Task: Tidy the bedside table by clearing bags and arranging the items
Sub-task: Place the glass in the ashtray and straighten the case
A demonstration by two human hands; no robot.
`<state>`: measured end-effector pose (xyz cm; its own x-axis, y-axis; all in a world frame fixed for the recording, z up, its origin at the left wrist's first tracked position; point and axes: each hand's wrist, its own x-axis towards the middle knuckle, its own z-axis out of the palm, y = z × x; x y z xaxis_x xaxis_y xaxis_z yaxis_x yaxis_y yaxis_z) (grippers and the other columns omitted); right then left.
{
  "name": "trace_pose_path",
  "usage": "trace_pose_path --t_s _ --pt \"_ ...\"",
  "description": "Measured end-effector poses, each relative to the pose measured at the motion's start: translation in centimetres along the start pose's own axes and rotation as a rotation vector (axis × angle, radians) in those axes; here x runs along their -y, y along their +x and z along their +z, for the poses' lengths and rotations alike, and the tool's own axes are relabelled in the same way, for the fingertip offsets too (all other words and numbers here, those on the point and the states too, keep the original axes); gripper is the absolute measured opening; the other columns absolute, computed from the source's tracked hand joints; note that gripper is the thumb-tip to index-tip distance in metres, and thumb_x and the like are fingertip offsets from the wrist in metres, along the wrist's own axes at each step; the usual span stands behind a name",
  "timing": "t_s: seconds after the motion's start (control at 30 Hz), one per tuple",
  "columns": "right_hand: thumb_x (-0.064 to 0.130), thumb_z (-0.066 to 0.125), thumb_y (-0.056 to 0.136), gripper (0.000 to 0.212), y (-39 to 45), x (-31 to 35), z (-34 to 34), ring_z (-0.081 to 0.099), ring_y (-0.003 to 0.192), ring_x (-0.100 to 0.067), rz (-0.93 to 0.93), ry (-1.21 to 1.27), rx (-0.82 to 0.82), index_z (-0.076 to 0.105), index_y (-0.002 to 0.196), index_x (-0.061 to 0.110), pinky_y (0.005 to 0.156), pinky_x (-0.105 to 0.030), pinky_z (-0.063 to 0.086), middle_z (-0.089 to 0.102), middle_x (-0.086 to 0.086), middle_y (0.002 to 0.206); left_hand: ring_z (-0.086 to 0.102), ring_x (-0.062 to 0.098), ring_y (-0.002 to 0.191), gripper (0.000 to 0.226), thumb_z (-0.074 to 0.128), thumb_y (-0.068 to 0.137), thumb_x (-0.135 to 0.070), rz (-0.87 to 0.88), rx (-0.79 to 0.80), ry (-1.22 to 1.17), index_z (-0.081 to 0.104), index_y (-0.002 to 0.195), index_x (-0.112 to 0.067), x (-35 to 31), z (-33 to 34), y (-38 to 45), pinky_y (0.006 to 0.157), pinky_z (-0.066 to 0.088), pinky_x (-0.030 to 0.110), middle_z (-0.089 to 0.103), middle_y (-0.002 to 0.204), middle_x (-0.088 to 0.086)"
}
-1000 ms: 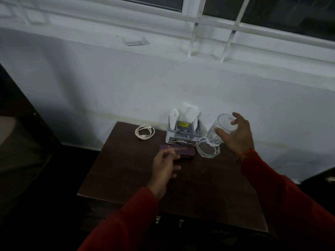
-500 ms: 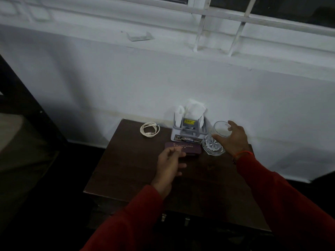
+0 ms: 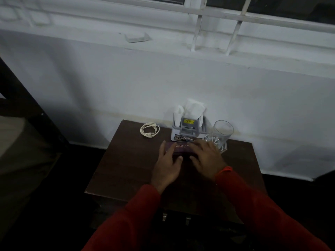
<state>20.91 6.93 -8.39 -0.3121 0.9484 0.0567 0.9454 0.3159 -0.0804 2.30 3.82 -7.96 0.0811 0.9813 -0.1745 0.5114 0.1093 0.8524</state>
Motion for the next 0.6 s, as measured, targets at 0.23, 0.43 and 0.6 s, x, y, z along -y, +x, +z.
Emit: trace_pose_path --t_s 0.23,0.43,0.6 --pt "0.033 0.060 0.083 0.062 0.0 1.2 2.8 0.049 0.121 -0.046 0.080 0.011 0.033 0.047 0.143 0.023 0.104 -0.051 0.043 0.045 -0.017 0.146 0.033 0.024 0.148 0.062 0.060 0.096 -0.035 -0.018 0.031 0.053 0.036 0.153 -0.029 0.4 0.4 0.0 0.116 0.033 0.035 0.009 0.168 0.002" --pt "0.022 0.055 0.078 0.061 -1.3 1.9 2.3 0.051 0.114 -0.041 0.094 0.112 0.007 0.051 0.139 0.020 0.096 -0.049 0.050 0.049 -0.017 0.139 0.043 0.026 0.139 0.050 0.060 0.095 -0.038 -0.041 0.037 0.058 0.047 0.142 -0.028 0.4 0.4 0.1 0.113 0.038 0.036 0.019 0.162 0.002" --pt "0.020 0.050 0.080 0.060 -2.0 2.2 1.5 0.048 0.118 -0.039 0.101 0.112 0.045 0.050 0.140 0.019 0.097 -0.047 0.048 0.046 -0.016 0.140 0.046 0.024 0.136 0.046 0.061 0.094 -0.038 -0.034 0.033 0.057 0.051 0.137 -0.027 0.3 0.4 0.0 0.112 0.039 0.036 0.027 0.158 0.002"
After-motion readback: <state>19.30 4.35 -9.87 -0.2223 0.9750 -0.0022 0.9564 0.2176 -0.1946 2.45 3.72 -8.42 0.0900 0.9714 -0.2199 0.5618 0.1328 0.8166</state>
